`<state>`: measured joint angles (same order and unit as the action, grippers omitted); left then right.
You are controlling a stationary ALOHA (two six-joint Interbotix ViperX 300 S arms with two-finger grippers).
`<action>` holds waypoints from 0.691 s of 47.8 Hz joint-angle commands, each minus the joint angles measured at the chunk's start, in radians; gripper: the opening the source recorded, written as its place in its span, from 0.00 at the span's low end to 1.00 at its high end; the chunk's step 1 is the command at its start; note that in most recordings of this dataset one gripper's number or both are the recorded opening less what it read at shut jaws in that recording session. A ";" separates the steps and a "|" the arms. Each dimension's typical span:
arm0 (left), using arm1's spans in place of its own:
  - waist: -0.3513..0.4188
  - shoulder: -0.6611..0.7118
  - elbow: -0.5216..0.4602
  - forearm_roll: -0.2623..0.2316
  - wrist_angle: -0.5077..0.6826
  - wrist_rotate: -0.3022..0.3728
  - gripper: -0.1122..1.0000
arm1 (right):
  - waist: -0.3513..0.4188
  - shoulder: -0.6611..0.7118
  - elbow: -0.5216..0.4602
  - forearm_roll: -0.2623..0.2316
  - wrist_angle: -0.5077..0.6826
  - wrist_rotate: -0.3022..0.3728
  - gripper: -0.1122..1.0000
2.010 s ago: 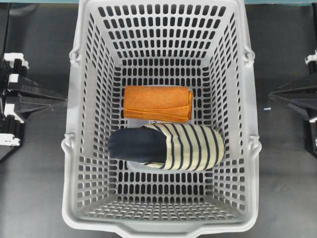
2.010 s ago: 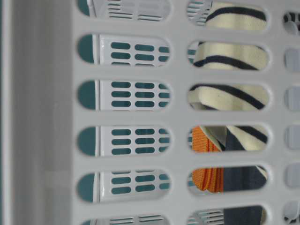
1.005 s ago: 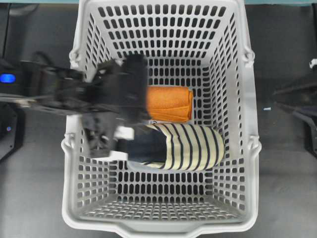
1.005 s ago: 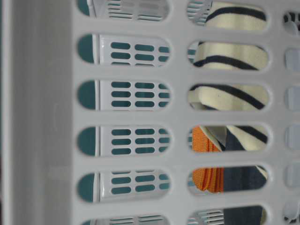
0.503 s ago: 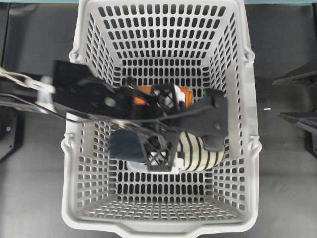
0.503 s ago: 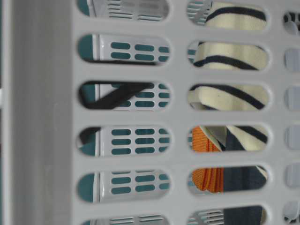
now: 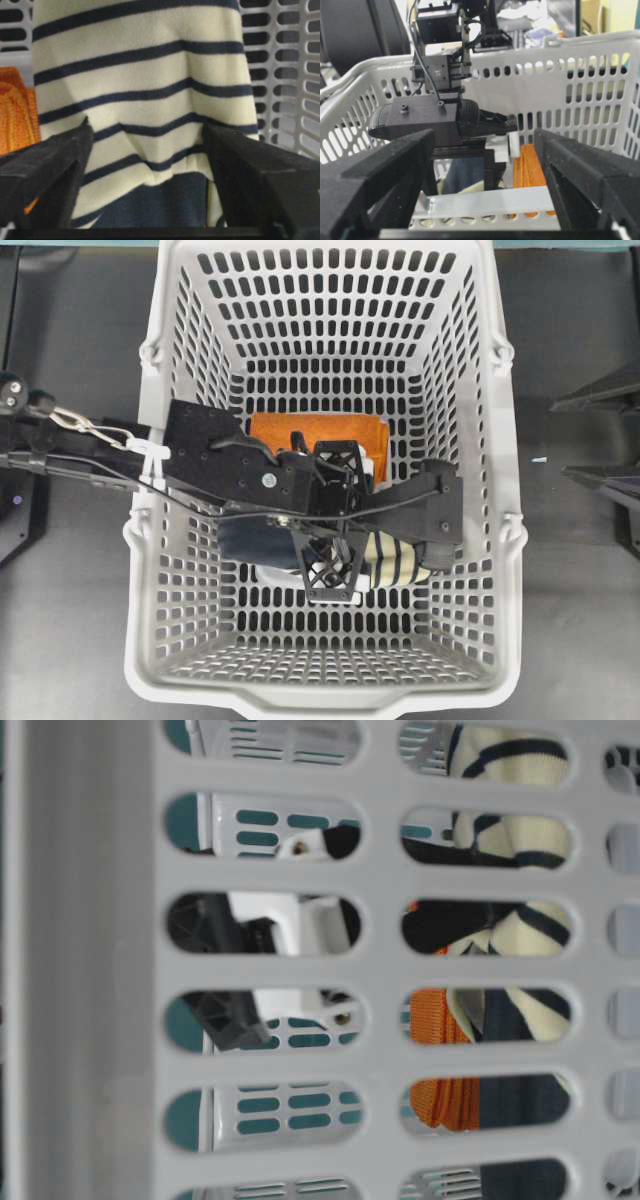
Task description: Pick up the slipper from the shopping basket with the left arm.
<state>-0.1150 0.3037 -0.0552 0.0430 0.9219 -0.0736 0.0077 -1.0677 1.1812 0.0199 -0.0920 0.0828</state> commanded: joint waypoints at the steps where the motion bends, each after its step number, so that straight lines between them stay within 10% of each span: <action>1: -0.002 -0.009 0.000 0.003 -0.005 0.006 0.79 | 0.002 0.006 -0.012 0.003 0.002 0.002 0.79; 14: -0.002 -0.026 -0.020 0.003 0.008 0.012 0.16 | 0.000 0.002 -0.012 0.003 0.003 0.002 0.78; 33: -0.002 -0.110 -0.270 0.003 0.318 0.061 0.15 | 0.000 -0.006 -0.011 0.003 0.003 0.005 0.77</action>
<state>-0.1150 0.2347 -0.2301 0.0430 1.1750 -0.0276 0.0077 -1.0799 1.1812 0.0199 -0.0844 0.0828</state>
